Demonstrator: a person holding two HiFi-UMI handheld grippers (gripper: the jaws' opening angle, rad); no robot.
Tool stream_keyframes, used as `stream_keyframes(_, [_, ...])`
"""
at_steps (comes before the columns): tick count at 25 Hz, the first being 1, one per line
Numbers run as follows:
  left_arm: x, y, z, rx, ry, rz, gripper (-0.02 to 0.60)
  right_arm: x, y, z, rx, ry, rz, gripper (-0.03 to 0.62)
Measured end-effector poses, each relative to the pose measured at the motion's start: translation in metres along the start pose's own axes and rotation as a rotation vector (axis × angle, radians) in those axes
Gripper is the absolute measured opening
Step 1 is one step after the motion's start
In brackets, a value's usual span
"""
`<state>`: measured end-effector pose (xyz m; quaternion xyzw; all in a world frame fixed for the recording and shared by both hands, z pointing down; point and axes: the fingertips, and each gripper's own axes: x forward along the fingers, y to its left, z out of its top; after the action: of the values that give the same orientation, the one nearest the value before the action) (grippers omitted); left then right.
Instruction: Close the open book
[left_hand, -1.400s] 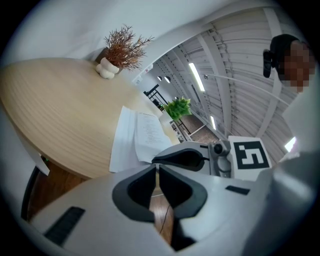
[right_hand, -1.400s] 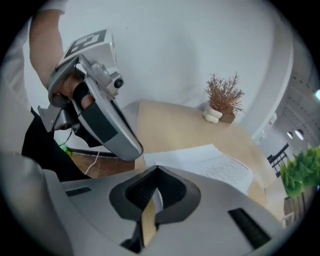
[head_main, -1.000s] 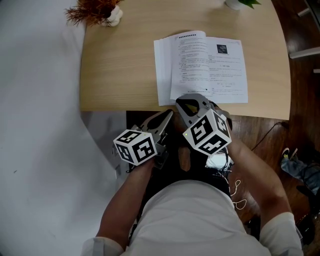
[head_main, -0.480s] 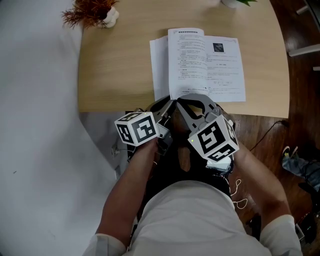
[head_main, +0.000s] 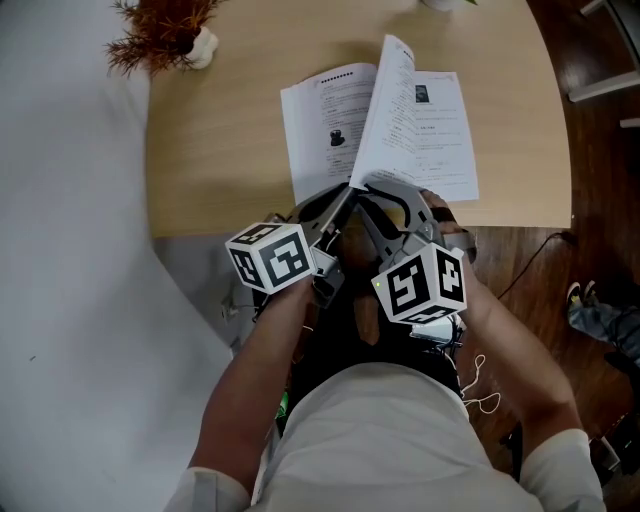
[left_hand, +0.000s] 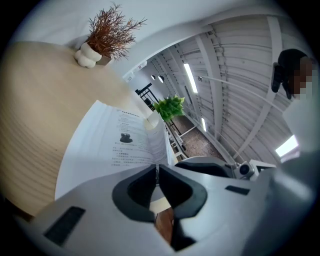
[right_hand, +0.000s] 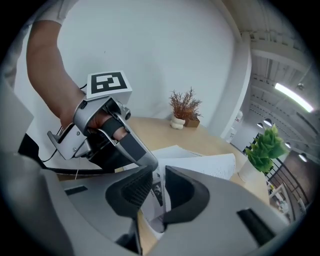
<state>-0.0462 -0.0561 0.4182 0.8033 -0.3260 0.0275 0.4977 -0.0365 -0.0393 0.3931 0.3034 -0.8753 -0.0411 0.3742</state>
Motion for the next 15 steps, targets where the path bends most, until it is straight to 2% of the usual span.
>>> stream_keyframes(4, [0.009,-0.006,-0.006,0.01,0.023,-0.011,-0.002,0.0,-0.011,-0.017,0.024,0.059,-0.048,0.072])
stream_keyframes(7, [0.012,-0.009,-0.008,0.019,0.034,-0.012,-0.002,-0.003,-0.029,-0.035,0.061,0.103,-0.134,0.072])
stream_keyframes(11, [0.014,-0.011,-0.011,0.026,0.044,-0.013,-0.002,-0.016,-0.057,-0.065,0.193,0.138,-0.257,0.072])
stream_keyframes(15, [0.017,-0.012,-0.014,0.026,0.055,-0.013,-0.002,-0.024,-0.071,-0.091,0.327,0.166,-0.304,0.072])
